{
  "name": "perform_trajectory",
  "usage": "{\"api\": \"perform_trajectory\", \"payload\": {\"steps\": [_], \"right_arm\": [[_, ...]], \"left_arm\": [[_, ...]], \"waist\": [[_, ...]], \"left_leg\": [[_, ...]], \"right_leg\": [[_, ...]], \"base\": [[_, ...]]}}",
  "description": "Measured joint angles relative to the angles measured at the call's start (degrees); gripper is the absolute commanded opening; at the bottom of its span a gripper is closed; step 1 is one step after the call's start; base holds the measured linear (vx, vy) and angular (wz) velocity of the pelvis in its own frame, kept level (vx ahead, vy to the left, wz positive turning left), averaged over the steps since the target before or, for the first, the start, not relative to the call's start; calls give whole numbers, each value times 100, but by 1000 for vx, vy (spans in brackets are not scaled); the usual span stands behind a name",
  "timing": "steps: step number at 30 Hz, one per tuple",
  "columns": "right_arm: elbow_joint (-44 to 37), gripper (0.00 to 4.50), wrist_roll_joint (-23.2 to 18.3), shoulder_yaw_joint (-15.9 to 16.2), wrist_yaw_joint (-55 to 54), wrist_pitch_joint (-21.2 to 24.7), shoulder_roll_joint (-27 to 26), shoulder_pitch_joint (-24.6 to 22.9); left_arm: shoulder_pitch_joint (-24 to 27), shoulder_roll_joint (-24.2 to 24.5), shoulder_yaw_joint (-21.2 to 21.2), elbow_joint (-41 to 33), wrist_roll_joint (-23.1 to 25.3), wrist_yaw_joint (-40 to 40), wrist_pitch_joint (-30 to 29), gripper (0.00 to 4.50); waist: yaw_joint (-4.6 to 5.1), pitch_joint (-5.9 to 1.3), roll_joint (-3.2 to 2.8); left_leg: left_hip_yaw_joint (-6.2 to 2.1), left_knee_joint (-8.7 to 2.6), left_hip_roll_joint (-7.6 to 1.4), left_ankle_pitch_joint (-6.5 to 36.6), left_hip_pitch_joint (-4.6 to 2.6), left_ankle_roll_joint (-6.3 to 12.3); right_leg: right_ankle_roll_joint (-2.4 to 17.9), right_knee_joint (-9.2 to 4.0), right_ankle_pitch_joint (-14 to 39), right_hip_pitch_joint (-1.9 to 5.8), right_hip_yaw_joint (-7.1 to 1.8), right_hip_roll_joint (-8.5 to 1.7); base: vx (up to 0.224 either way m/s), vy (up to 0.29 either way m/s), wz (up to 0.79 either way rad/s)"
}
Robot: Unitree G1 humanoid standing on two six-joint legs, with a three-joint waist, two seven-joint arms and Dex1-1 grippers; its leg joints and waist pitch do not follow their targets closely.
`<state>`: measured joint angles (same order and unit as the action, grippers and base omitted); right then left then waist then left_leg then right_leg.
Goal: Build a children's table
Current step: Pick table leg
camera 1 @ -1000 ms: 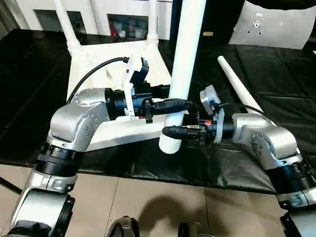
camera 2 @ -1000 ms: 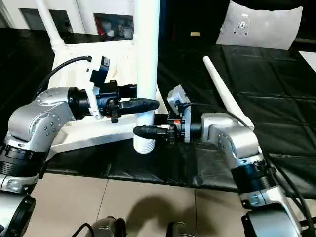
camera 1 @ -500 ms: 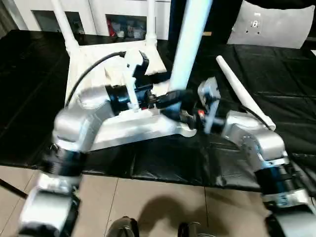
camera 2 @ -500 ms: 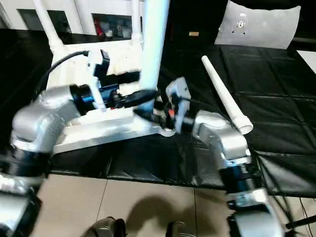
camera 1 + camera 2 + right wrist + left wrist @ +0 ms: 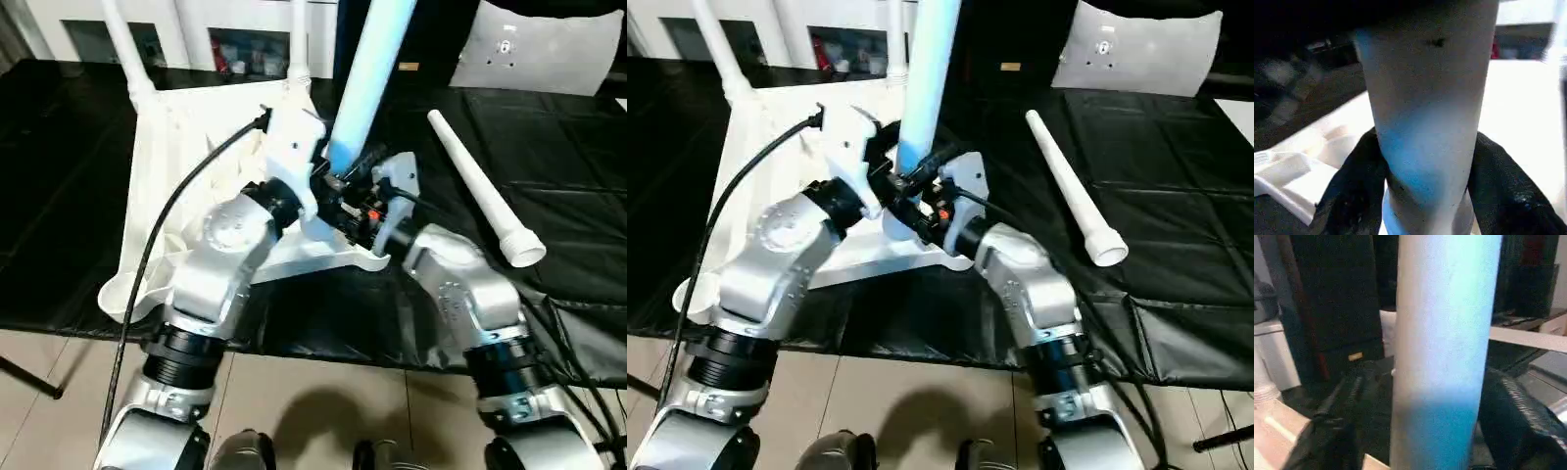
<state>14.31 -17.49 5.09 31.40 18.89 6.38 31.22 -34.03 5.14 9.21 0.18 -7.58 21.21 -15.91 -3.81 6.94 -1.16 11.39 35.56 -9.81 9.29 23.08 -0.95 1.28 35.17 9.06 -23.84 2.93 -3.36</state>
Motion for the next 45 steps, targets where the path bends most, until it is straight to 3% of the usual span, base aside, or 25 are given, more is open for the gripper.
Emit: {"api": "perform_trajectory", "payload": {"steps": [11, 23, 24, 25, 32, 36, 41, 44, 45], "right_arm": [[44, 196, 41, -26, -86, -60, -23, 1], [47, 196, 149, -21, -89, -51, -33, 2], [47, 252, 147, -23, -83, -33, -34, 10], [47, 266, 149, -22, -83, -33, -29, 23], [-301, 319, -202, -64, 568, 29, 238, 103], [-532, 357, -717, -373, 979, 488, 521, 116], [-497, 406, -1409, -1150, 970, 1259, 888, 368], [-398, 415, -1597, -1388, 1049, 1343, 1057, 437], [-360, 439, -1600, -1424, 1054, 1337, 1085, 437]], "left_arm": [[139, -108, 116, 16, 163, -78, 159, 191], [167, -189, -35, 83, 57, -156, 125, 186], [156, -199, -77, 114, 22, -155, 122, 186], [126, -198, -125, 146, -43, -150, 106, 186], [-101, 29, -707, 394, -419, -111, -186, 185], [-358, 164, -1031, 478, -928, 157, -670, 185], [-548, 222, -1536, 510, -1873, 571, -1392, 185], [-628, 257, -1722, 537, -2324, 815, -1755, 185], [-685, 297, -1797, 552, -2533, 942, -1913, 185]], "waist": [[56, 0, 0], [57, 0, 0], [59, 0, 0], [59, 0, 0], [63, 0, 0], [12, 0, 1], [15, 0, 1], [14, 0, 1], [13, 0, 1]], "left_leg": [[0, -1, 0, 0, 2, 1], [0, -1, 0, 0, 2, 1], [0, -1, 0, 0, 2, 1], [0, -1, 0, 0, 2, 1], [0, -1, 0, 0, 1, 1], [1, 0, 1, 1, 2, 2], [3, 4, 4, 0, 1, 3], [2, 4, 2, 0, 1, 3], [2, 4, 2, -1, 2, 3]], "right_leg": [[-1, -2, -3, -1, 0, 0], [-1, -4, -5, -1, 0, 0], [-1, -3, -5, -2, 0, 0], [-1, -3, -6, -2, 0, 0], [-3, -3, -7, -3, 0, 1], [22, -8, -22, 3, 0, -1], [29, -9, -27, 4, -1, -3], [28, -6, -27, 3, 1, -2], [28, -6, -27, 0, 2, -1]], "base": [[0, 0, 0], [0, 0, 0], [0, 0, 0], [0, 0, 0], [0, 0, 0], [0, 0, 0], [0, 0, 0], [0, 0, 0], [0, 0, 0]]}}
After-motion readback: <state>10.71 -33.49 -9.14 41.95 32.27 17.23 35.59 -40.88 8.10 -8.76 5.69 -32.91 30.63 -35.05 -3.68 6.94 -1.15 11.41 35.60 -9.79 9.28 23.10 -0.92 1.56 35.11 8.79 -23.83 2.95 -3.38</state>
